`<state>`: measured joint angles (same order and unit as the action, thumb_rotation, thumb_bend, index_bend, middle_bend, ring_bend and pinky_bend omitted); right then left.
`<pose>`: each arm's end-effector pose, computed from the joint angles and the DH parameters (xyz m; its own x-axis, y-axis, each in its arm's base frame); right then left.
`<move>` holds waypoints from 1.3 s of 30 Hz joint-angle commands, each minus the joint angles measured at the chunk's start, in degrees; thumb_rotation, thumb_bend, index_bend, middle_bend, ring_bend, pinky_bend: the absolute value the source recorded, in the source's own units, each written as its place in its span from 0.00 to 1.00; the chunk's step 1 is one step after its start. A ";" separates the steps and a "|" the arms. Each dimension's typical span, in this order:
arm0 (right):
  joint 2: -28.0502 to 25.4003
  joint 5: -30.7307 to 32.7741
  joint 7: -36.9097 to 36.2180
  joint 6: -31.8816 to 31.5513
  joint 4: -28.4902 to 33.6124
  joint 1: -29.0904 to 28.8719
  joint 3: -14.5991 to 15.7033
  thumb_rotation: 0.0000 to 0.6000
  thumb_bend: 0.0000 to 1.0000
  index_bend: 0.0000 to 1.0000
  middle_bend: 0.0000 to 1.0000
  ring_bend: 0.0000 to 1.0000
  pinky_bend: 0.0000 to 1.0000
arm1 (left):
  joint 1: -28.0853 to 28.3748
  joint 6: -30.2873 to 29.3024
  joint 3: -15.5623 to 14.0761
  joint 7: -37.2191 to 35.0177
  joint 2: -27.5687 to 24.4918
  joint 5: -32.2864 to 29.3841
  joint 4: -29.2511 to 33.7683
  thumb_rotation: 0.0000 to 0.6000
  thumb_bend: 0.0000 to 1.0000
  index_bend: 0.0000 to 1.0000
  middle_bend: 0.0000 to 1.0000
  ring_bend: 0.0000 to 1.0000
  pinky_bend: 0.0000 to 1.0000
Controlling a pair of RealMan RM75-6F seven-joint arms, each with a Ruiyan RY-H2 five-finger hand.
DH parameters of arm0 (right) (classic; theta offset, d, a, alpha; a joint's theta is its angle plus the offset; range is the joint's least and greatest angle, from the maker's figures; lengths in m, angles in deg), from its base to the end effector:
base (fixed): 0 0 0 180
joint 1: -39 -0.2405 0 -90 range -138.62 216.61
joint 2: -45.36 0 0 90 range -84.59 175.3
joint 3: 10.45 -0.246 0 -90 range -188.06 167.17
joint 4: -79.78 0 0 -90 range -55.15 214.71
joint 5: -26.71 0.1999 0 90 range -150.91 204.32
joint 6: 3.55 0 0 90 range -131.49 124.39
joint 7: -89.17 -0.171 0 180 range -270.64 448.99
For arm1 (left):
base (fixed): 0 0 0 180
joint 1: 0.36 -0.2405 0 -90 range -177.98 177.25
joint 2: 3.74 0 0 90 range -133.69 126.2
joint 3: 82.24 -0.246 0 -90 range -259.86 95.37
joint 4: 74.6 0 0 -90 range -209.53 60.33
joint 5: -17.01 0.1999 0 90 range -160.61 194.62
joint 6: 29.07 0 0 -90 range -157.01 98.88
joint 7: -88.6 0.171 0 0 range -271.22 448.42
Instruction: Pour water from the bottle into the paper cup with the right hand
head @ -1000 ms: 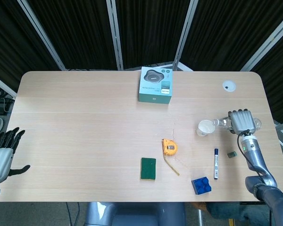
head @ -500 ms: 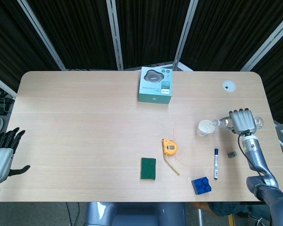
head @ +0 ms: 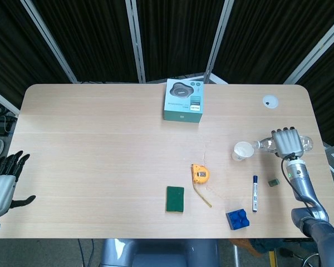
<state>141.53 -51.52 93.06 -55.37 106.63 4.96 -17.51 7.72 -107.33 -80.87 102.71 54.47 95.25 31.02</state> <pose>-0.3480 -0.4095 0.0875 0.8267 -0.1208 0.5496 -0.5579 -0.0483 0.8285 -0.2783 0.2107 0.1576 0.4843 0.1531 0.8614 0.8694 0.0264 -0.4935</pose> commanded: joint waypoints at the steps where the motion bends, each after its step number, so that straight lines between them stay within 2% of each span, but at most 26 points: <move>1: 0.02 -0.05 0.18 -0.03 -0.09 0.03 0.02 1.00 0.45 0.55 0.61 0.47 0.45 | 0.00 -0.02 0.00 -0.02 0.01 0.02 0.00 1.00 0.00 0.00 0.00 0.00 0.00; 31: 0.16 0.34 2.53 0.09 -0.84 0.04 -0.62 1.00 0.45 0.55 0.61 0.47 0.45 | -0.02 -0.04 -0.07 -0.39 -0.33 0.12 0.27 1.00 0.00 0.00 0.00 0.00 0.00; 39: -0.48 2.33 -0.80 0.53 2.08 0.27 -2.60 1.00 0.45 0.55 0.61 0.47 0.45 | -0.04 0.05 -0.20 -0.41 -0.47 0.17 0.49 1.00 0.00 0.00 0.00 0.00 0.00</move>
<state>141.27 -49.68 92.90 -55.03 108.07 5.19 -19.62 7.68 -107.28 -81.08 102.30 54.00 95.42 31.52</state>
